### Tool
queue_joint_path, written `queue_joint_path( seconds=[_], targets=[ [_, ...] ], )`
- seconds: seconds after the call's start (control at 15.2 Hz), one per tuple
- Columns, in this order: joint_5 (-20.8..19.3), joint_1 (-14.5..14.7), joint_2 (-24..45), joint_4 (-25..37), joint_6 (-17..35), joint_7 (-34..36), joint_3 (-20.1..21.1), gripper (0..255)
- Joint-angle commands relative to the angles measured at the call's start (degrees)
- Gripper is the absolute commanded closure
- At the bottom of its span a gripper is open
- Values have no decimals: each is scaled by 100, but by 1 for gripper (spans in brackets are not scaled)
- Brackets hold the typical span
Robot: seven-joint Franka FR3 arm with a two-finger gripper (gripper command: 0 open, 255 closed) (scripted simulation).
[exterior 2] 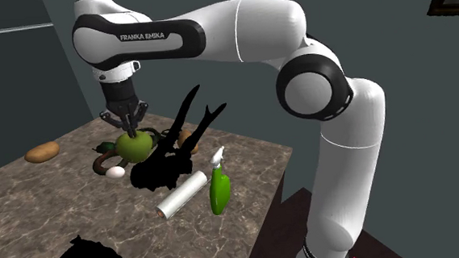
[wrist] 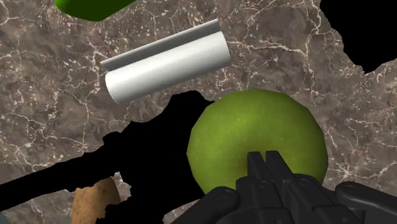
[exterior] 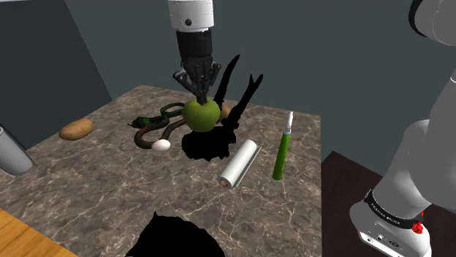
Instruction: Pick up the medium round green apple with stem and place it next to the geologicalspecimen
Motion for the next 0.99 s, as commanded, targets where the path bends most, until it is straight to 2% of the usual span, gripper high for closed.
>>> queue_joint_path(
  seconds=[0.0, 0.26, 0.92],
  targets=[
    [-124, 178, 377, 459, -91, 284, 111, 255],
    [-383, 564, 1097, 1420, -358, 733, 244, 255],
    [-316, 474, 899, 363, 508, 688, 225, 255]
  ],
)
